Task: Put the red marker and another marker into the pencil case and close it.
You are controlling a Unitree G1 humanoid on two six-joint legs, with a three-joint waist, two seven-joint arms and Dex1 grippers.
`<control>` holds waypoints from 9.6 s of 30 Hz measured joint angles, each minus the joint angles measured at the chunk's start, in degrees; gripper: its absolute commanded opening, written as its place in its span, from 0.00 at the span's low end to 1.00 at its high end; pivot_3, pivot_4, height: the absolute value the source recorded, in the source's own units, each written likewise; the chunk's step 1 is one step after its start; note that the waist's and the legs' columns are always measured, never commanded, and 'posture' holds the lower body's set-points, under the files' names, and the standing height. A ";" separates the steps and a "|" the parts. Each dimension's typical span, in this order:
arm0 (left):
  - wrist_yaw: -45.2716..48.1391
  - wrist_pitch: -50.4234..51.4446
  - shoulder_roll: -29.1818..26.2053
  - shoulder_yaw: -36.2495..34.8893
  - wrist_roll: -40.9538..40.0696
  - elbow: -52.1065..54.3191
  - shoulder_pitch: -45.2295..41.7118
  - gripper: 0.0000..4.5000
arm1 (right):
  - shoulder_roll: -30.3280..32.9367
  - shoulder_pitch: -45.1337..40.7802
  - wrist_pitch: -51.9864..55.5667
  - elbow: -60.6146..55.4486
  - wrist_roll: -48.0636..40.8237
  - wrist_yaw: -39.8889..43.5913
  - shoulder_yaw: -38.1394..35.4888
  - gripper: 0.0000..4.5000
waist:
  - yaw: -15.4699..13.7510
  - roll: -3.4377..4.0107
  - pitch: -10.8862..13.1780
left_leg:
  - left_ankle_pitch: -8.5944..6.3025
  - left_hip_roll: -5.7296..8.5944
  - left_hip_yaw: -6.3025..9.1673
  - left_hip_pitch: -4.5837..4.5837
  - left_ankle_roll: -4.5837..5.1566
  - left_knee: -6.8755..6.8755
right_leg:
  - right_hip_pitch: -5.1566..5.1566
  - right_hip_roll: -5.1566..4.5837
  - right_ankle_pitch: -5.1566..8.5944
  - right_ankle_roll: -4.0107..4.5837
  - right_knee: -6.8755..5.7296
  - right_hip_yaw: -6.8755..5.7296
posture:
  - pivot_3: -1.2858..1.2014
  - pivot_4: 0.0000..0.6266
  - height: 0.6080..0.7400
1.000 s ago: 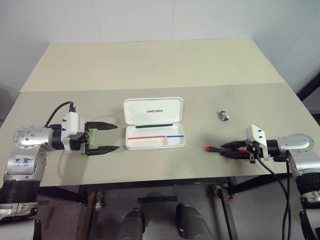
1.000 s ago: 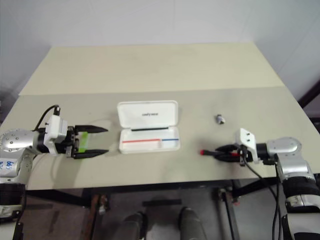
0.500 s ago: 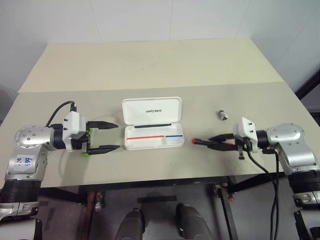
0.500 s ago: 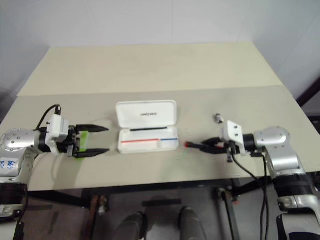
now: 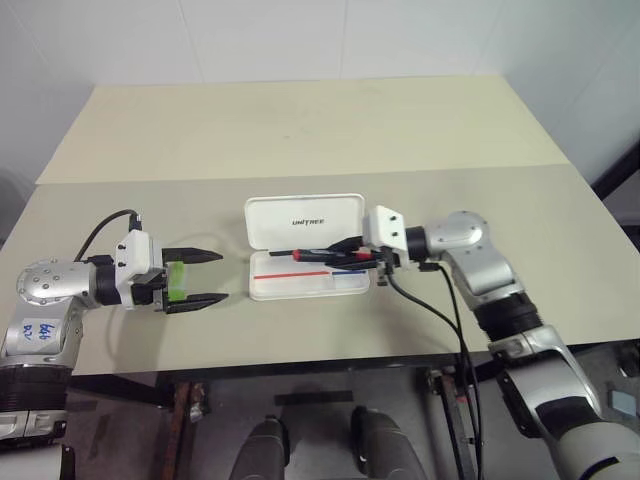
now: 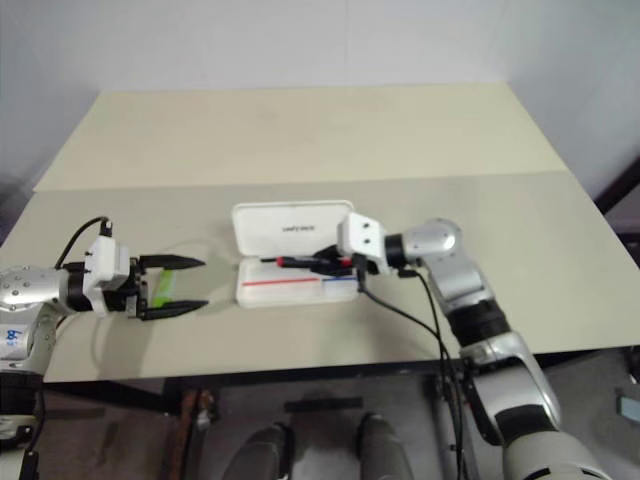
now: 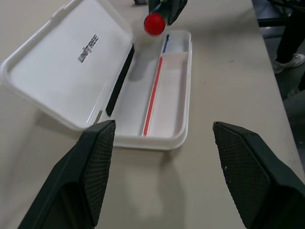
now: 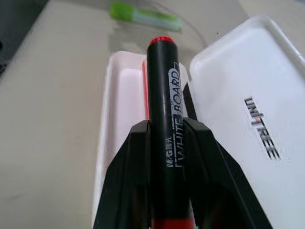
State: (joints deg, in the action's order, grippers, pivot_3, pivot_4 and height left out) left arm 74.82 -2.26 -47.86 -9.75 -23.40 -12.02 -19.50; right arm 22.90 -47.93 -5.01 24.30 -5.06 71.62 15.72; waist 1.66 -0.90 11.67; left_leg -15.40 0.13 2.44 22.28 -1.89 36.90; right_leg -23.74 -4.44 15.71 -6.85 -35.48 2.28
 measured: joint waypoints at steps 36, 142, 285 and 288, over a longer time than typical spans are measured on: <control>-6.45 0.21 0.65 -1.67 0.00 4.84 6.69 0.77 | -7.01 0.78 5.00 -10.66 -10.17 1.59 -0.58 0.99 | 0.18 0.01 0.00 | 0.00 -0.11 0.17 0.04 -0.07 -0.44 | -0.17 -0.01 0.04 0.05 -0.08 0.00 | 0.52 0.24 1.00; 7.95 -15.82 18.31 14.22 6.73 -23.24 -20.54 0.24 | 20.50 38.78 17.56 -40.28 -19.48 -9.10 -23.59 1.00 | -1.43 -0.20 -0.19 | -0.09 0.02 -0.10 0.11 0.16 0.05 | 0.26 0.04 -0.25 -0.10 0.73 -0.04 | 0.52 0.24 1.00; -8.94 -0.07 8.61 1.26 1.25 4.44 -2.88 1.00 | 1.68 -0.61 -0.03 14.24 -2.19 8.45 -3.00 0.99 | 0.08 0.01 -0.04 | -0.07 -0.03 -0.17 0.02 0.06 -0.03 | 0.07 0.04 -0.19 -0.11 0.36 0.09 | 0.52 0.24 1.00; -9.20 -0.26 8.69 1.27 1.26 4.42 -2.99 1.00 | 1.85 -0.49 0.63 12.26 -3.62 8.10 -4.90 0.99 | 0.06 0.01 -0.04 | -0.07 -0.03 -0.16 0.03 0.06 -0.03 | 0.06 0.03 -0.19 -0.11 0.37 0.10 | 0.52 0.24 1.00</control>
State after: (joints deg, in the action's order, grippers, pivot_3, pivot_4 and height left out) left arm 65.62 -2.52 -39.17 -8.49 -22.15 -7.60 -22.49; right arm 24.75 -48.42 -4.38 36.56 -8.68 79.72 10.83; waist 1.72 -0.89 11.63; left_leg -15.47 0.10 2.27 22.30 -1.83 36.87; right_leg -23.68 -4.41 15.52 -6.96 -35.11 2.37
